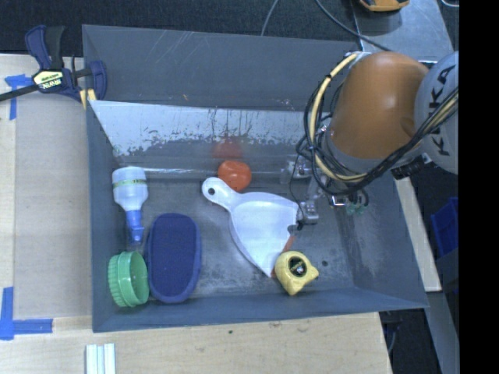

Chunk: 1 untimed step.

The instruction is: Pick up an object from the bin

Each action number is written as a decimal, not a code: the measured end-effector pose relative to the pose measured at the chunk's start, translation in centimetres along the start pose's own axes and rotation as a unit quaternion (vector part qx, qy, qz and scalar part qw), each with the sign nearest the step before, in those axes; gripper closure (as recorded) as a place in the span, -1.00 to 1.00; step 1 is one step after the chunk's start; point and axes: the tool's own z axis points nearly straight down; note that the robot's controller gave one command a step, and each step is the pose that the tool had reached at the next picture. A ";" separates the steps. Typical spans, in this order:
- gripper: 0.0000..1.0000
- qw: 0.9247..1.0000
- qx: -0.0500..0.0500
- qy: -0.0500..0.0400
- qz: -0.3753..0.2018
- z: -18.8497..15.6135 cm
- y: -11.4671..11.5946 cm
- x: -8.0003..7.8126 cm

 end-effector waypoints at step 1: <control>-1.00 0.997 -0.002 -0.002 -0.080 7.1 12.5 -4.6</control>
Offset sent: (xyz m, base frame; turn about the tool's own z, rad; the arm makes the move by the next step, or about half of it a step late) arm 0.0463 0.1198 -0.0686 -0.1508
